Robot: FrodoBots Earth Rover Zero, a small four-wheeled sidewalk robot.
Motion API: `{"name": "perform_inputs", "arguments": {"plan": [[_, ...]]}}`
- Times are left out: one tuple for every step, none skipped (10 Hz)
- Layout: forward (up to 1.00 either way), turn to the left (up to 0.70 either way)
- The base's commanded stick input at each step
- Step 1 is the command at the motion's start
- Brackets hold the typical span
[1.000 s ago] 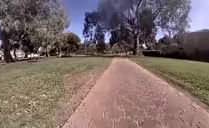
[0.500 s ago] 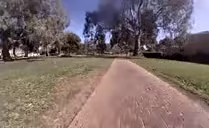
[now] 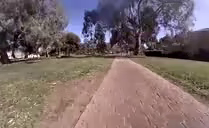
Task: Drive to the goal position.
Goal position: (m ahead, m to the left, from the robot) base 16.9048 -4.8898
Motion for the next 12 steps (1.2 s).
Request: {"name": "perform_inputs", "arguments": {"plan": [[0.70,0.00],[0.70,0.00],[0.70,0.00],[0.70,-0.23],[0.70,-0.27],[0.70,-0.31],[0.70,-0.33],[0.70,-0.28],[0.70,-0.22],[0.70,-0.17],[0.70,-0.10],[0.70,-0.03]]}}
